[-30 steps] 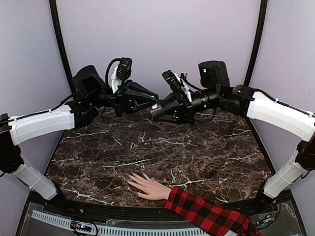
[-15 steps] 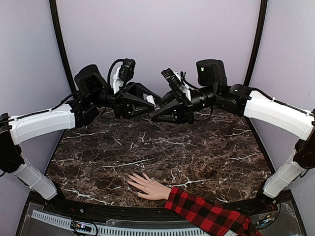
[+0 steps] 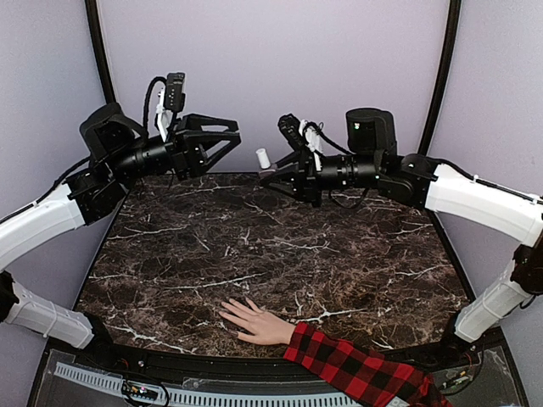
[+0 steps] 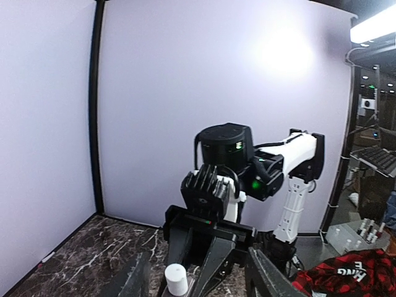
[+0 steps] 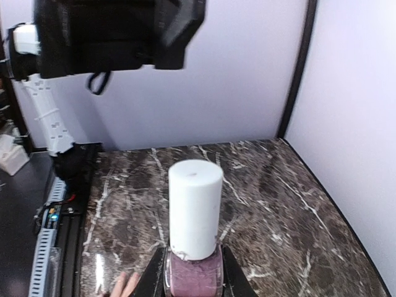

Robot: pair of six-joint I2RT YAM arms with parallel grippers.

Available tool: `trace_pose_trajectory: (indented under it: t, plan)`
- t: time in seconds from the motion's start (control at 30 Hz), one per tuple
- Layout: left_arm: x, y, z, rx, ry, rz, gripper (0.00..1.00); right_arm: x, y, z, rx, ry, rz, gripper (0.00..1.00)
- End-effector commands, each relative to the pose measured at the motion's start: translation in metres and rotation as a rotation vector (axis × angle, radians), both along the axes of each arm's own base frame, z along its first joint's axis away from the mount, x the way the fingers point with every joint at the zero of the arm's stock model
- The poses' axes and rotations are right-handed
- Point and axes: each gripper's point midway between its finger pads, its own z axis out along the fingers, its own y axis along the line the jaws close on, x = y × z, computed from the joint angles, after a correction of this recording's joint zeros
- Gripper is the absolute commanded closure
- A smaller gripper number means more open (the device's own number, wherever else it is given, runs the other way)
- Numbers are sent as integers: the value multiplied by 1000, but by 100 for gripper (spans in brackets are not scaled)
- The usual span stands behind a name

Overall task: Paint the nails
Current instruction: Screw the nail polish bottle cap onto the nail polish bottle.

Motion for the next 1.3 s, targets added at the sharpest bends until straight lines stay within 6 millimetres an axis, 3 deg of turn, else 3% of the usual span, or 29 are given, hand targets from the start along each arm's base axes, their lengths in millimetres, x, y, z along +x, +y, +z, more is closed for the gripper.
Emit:
trace_pose_trajectory:
  t: [0.0,0.37,0.8,1.27]
  plan:
    - [40,4,-19,36,107,195,47,38,-7,19,35,-94,-287,100]
    - [64,-14,-37,20,209,246,49,64,1,4,-44,-142,-543,100]
    - [85,-25,-55,29,281,291,57,69,7,-1,-79,-198,-632,100]
    - [74,-35,-54,38,275,199,97,67,4,5,-78,-219,-627,100]
